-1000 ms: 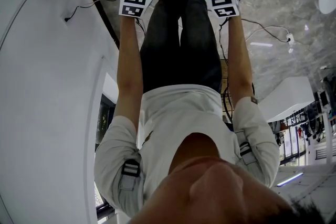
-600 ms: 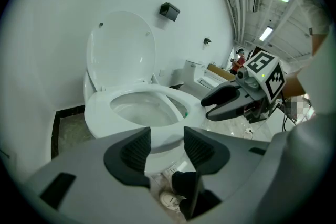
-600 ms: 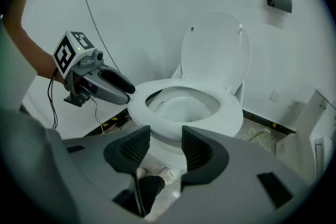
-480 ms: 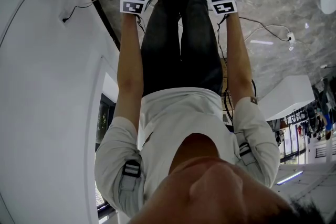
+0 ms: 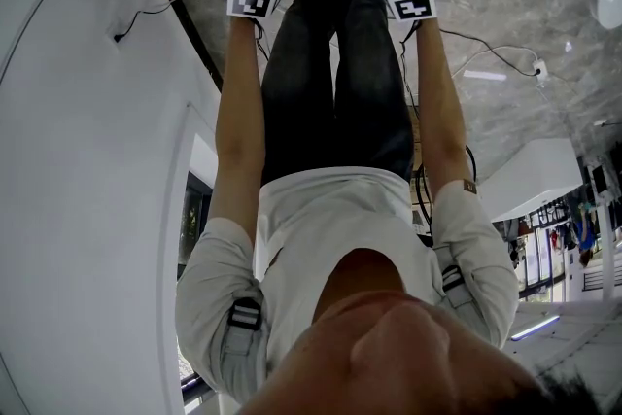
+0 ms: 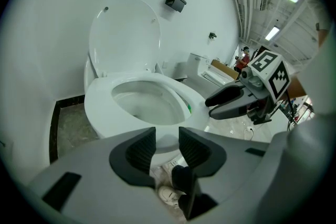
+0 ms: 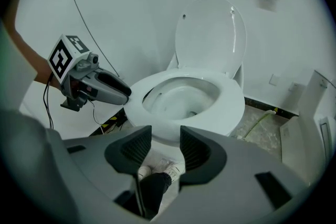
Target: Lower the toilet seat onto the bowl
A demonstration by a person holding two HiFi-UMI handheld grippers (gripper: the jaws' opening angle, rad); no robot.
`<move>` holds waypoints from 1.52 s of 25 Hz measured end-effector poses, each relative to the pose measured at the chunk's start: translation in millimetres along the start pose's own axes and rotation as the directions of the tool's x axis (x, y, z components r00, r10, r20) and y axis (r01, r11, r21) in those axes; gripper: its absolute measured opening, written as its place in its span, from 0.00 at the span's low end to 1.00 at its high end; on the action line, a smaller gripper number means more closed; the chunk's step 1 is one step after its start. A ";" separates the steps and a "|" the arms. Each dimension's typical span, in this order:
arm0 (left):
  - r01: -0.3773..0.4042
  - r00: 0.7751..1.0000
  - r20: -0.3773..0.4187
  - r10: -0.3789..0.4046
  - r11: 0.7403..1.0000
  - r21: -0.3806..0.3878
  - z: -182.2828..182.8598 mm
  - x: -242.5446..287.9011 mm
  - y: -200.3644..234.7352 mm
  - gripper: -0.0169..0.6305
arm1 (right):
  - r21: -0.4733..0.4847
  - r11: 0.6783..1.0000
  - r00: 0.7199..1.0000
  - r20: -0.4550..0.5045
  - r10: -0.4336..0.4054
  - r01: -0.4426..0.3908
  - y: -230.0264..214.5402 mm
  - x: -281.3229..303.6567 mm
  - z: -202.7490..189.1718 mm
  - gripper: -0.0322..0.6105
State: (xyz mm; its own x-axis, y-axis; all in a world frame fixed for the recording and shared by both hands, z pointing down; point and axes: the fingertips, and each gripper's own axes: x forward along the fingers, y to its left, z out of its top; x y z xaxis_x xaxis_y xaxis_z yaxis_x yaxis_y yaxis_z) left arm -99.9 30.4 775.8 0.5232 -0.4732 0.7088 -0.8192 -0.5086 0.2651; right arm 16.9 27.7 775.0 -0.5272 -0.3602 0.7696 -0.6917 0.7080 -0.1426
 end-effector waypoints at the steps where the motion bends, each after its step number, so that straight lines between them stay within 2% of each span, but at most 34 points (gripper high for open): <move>1: 0.003 1.000 -0.003 -0.003 1.000 0.003 -2.9 1.9 0.2 0.25 | 0.007 1.000 1.000 -0.002 -0.003 0.003 0.2 2.0 -2.3 0.34; 12: -0.005 0.998 -0.057 0.005 1.000 -0.003 -24.0 18.8 7.4 0.24 | 0.085 0.995 0.999 -0.021 -0.046 0.048 -6.4 24.0 -21.3 0.27; 23: -0.019 0.997 -0.070 0.018 1.000 -0.021 -34.3 33.2 12.4 0.22 | 0.098 0.993 0.997 -0.049 -0.066 0.071 -12.3 38.1 -34.3 0.22; 27: -0.020 0.998 -0.058 0.019 1.000 -0.015 -26.5 35.9 12.1 0.22 | 0.098 0.992 0.996 -0.043 -0.079 0.083 -11.7 38.2 -32.9 0.21; 29: -0.020 0.999 -0.048 0.020 1.000 -0.010 -22.1 36.4 11.9 0.21 | 0.094 0.991 0.995 -0.030 -0.096 0.098 -12.9 36.0 -29.0 0.17; 38: -0.039 0.999 0.028 0.039 0.999 0.008 8.0 22.0 8.7 0.14 | 0.071 0.990 0.991 0.045 -0.129 0.125 -22.6 14.3 4.8 0.15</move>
State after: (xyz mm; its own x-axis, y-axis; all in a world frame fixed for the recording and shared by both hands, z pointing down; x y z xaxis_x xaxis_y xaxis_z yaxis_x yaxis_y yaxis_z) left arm -93.6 9.8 788.4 0.4972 -0.5128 0.6999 -0.8373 -0.4950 0.2321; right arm 22.6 3.6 786.2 -0.4554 -0.4752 0.7528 -0.7857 0.6122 -0.0889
